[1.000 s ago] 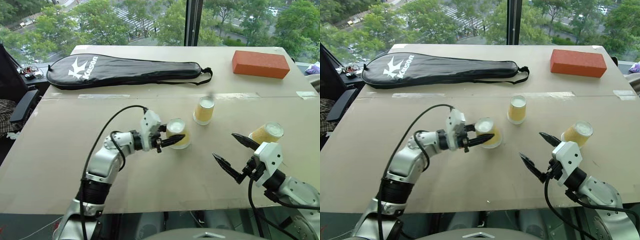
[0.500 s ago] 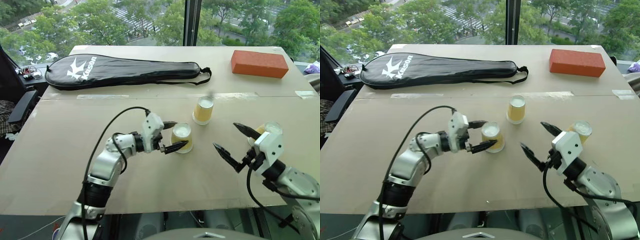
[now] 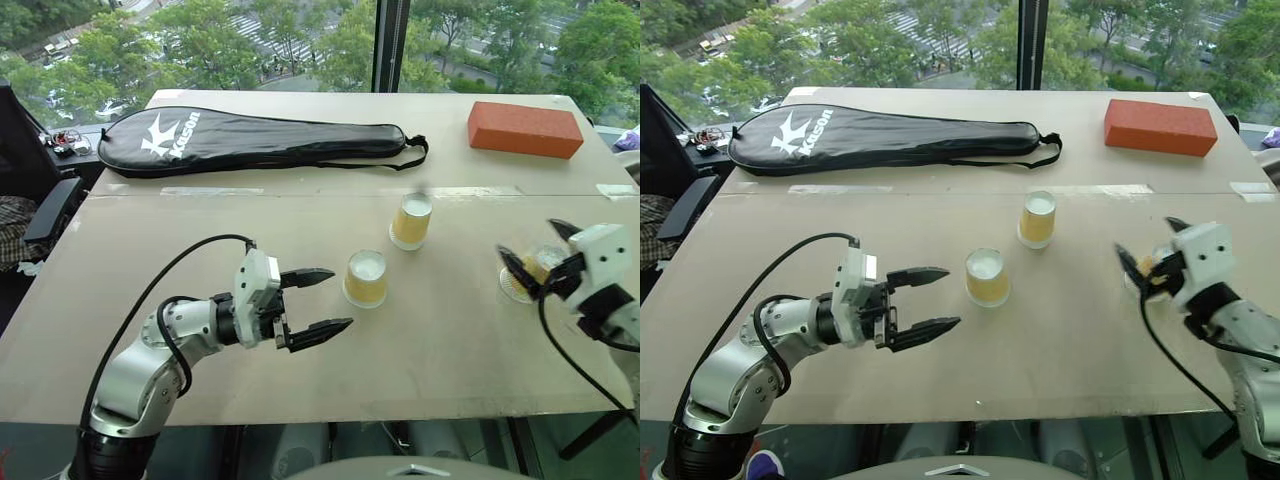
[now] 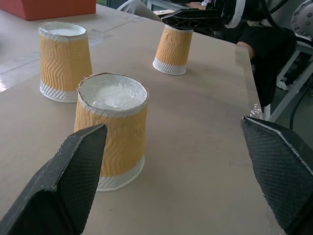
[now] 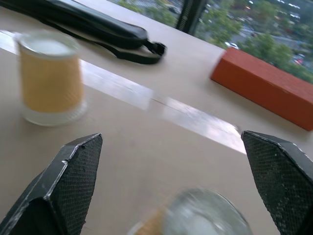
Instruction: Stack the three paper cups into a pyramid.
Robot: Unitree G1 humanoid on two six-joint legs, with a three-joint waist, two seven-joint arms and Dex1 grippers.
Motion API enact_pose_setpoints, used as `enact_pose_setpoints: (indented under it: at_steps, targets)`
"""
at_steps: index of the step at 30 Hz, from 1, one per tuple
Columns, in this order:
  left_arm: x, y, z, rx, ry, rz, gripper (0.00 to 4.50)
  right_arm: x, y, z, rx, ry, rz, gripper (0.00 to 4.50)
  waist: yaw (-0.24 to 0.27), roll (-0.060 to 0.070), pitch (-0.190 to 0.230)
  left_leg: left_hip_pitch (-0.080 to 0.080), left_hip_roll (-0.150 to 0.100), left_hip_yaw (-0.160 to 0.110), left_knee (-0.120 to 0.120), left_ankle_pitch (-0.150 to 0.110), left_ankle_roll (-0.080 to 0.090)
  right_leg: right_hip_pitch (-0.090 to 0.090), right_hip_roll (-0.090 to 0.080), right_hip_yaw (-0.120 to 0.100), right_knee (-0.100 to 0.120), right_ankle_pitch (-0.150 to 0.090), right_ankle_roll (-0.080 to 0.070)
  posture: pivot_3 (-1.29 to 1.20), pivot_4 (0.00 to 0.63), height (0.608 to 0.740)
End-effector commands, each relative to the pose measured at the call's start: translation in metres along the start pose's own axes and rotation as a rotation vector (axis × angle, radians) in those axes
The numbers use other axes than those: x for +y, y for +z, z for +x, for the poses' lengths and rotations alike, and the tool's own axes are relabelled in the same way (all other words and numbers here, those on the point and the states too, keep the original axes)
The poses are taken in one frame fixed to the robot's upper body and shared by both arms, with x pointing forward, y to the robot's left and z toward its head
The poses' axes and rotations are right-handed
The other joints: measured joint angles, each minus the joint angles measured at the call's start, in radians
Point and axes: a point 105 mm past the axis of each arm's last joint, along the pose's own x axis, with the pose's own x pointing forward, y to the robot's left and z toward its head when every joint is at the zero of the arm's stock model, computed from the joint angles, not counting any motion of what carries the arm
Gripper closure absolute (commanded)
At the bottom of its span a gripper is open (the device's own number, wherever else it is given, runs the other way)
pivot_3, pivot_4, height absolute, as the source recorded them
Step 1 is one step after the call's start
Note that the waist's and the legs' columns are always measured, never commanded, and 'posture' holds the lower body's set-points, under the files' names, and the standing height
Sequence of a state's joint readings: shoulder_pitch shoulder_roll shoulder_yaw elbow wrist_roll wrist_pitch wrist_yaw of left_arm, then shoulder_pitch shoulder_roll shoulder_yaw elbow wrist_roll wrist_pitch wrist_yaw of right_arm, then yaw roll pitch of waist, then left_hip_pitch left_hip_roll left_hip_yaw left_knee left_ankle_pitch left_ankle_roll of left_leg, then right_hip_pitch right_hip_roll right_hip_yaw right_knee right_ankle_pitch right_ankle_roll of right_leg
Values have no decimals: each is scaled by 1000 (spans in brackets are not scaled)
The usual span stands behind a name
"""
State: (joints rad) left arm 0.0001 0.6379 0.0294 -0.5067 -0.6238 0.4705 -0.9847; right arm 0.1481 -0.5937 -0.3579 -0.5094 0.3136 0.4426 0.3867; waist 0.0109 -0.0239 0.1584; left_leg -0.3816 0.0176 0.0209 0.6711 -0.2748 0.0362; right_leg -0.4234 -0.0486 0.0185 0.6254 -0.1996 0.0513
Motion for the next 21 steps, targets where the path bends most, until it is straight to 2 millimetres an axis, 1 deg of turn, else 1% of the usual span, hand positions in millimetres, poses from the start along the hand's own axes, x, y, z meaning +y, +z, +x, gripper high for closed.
enact_pose_setpoints:
  at_steps: [1, 5, 11, 14, 15, 16, 17, 18, 19, 21]
  targets:
    - [-8, 8, 7, -31, -42, 43, 10, -6, -6, -4, 42, -52, 6, 0, -3, 0, 0, 0, 0, 0, 0, 0, 0, 0, 0, 0, 0, 0, 0, 0, 150, 740]
    - [-6, 8, 10, -35, -43, 50, 10, 0, -16, -3, 79, -67, 126, 0, -3, 0, 0, 0, 1, -1, -1, 0, 0, 0, 2, 0, 0, 0, 0, 0, 150, 740]
    - [-5, 6, 9, -33, -40, 53, 10, -1, -25, 4, 85, -112, 226, 0, -3, 1, 0, 0, 1, 0, 0, 0, 0, 0, 1, 0, 0, 0, 0, 0, 150, 740]
    - [-5, 5, 8, -34, -30, 50, 0, 0, -25, 6, 78, -100, 226, 766, -2, 1, 0, 0, 1, 0, -1, 0, 0, 0, 1, 0, 0, 0, 0, 0, 150, 740]
    - [-5, 4, 8, -34, -27, 49, 0, 0, -25, 6, 78, -96, 224, 1094, -1, 1, 0, 0, 1, 0, -1, 0, 0, 0, 1, 0, 0, 0, 0, 0, 150, 740]
    - [-5, 3, 8, -33, -24, 48, 0, 0, -26, 7, 80, -92, 217, 1630, -1, 1, 0, 0, 1, 0, -1, 0, 0, 0, 1, 0, 0, 0, 0, 0, 150, 740]
    - [-5, 3, 8, -32, -21, 47, 0, 0, -26, 7, 81, -88, 209, 1917, -1, 1, 0, 0, 1, 0, -1, 0, 0, 0, 1, 0, 0, 0, 0, 0, 150, 740]
    - [-5, 2, 8, -33, -16, 47, 0, 1, -24, 8, 72, -77, 203, 2395, -1, 1, 0, 0, 1, 0, -1, 0, 0, 0, 1, 0, 0, 0, 0, 0, 150, 740]
    - [-4, 2, 8, -34, -10, 49, 0, 3, -22, 9, 61, -65, 200, 2491, -1, 1, 0, 0, 1, 0, -1, 0, 0, 0, 1, 0, 0, 0, 0, 0, 150, 740]
    - [-3, 2, 9, -38, -1, 51, 0, 6, -16, 11, 33, -36, 194, 2521, -1, 1, 0, 0, 1, 0, -1, 0, 0, 0, 1, 0, 0, 0, 0, 0, 150, 740]
